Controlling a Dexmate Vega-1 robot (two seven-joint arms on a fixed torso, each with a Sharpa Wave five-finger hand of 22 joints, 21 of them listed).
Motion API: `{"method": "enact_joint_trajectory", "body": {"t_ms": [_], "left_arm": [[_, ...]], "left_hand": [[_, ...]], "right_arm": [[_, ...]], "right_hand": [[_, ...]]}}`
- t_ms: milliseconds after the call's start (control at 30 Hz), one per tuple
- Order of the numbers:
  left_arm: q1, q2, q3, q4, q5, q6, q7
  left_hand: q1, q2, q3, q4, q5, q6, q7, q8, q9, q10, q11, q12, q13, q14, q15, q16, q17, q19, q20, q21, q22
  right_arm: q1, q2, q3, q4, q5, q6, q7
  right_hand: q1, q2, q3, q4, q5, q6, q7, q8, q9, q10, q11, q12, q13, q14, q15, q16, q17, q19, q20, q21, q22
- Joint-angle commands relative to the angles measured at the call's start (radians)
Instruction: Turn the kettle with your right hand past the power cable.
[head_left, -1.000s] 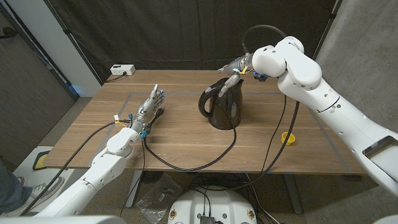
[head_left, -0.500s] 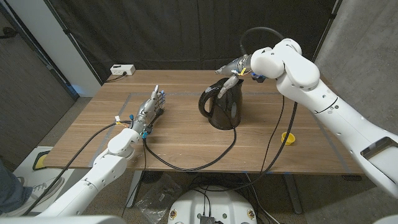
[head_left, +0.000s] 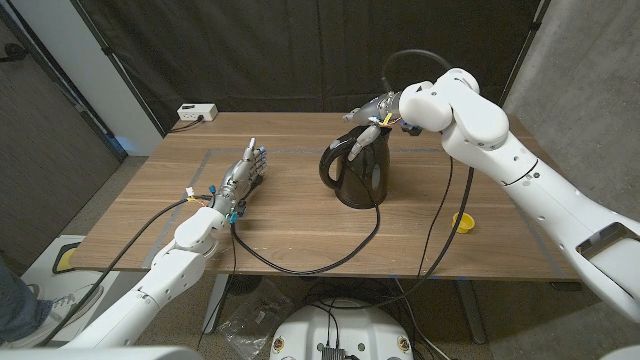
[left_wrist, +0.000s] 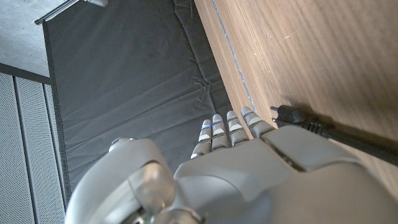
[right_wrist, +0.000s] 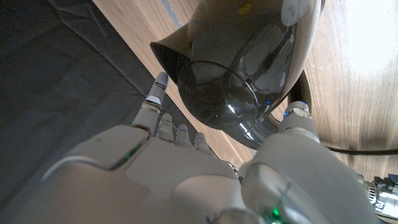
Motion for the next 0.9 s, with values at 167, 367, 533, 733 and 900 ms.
{"method": "enact_joint_trajectory", "body": {"t_ms": [167,367,533,733,900], "left_arm": [[0.001,-0.002,-0.004,0.01,-0.005,-0.009,-0.004],[0.001,-0.005,-0.006,0.015,-0.008,-0.016,-0.008],[0.005,-0.007,-0.008,0.017,-0.009,-0.024,-0.007],[0.004,-0.01,-0.008,0.022,-0.011,-0.027,-0.009],[0.001,-0.011,-0.007,0.026,-0.012,-0.026,-0.013]], "left_hand": [[0.002,0.002,-0.007,-0.002,-0.004,0.006,-0.002,-0.004,0.003,0.008,0.003,-0.001,0.002,0.003,0.001,-0.006,0.003,-0.001,0.005,-0.003,0.003],[0.002,0.003,-0.007,-0.002,-0.005,0.007,-0.002,-0.005,0.003,0.01,0.004,-0.001,0.003,0.003,0.0,-0.006,0.003,-0.002,0.007,-0.004,0.003],[0.003,0.003,-0.008,-0.002,-0.006,0.008,-0.004,-0.006,0.003,0.011,0.002,-0.001,0.003,0.003,0.0,-0.006,0.003,-0.002,0.009,-0.004,0.003],[0.003,0.004,-0.008,-0.001,-0.007,0.011,-0.005,-0.006,0.003,0.014,0.001,-0.001,0.003,0.003,0.001,-0.006,0.003,-0.001,0.011,-0.004,0.003],[0.004,0.004,-0.008,-0.001,-0.008,0.011,-0.006,-0.007,0.003,0.015,0.001,-0.002,0.003,0.003,0.0,-0.006,0.003,-0.003,0.012,-0.004,0.003]], "right_arm": [[-0.003,0.013,-0.01,0.045,-0.001,0.025,-0.016],[0.004,0.016,-0.017,0.067,0.038,0.043,-0.004],[0.005,0.017,-0.025,0.08,0.047,0.043,0.006],[0.009,0.02,-0.032,0.1,0.064,0.049,0.007],[0.012,0.021,-0.029,0.112,0.09,0.061,-0.011]], "right_hand": [[0.02,0.008,0.001,0.01,0.005,-0.06,-0.002,0.009,0.003,0.001,-0.017,0.012,0.002,0.035,-0.017,0.012,0.003,0.044,-0.004,0.006,0.0],[0.055,0.005,-0.001,0.011,0.004,-0.025,-0.01,0.018,0.002,0.04,-0.026,0.019,-0.001,0.098,-0.056,0.017,0.003,0.18,-0.029,0.036,-0.002],[0.075,0.003,-0.003,0.011,0.004,0.018,-0.023,0.03,0.002,0.088,-0.044,0.03,-0.001,0.151,-0.077,0.023,0.003,0.241,-0.067,0.043,-0.003],[0.102,0.003,-0.004,0.011,0.005,0.075,-0.043,0.043,0.001,0.154,-0.064,0.045,-0.002,0.222,-0.112,0.03,0.003,0.3,-0.115,0.046,-0.003],[0.144,0.01,-0.004,0.011,0.008,0.155,-0.052,0.06,-0.001,0.243,-0.074,0.063,-0.003,0.3,-0.145,0.033,0.003,0.339,-0.217,0.036,-0.003]]}}
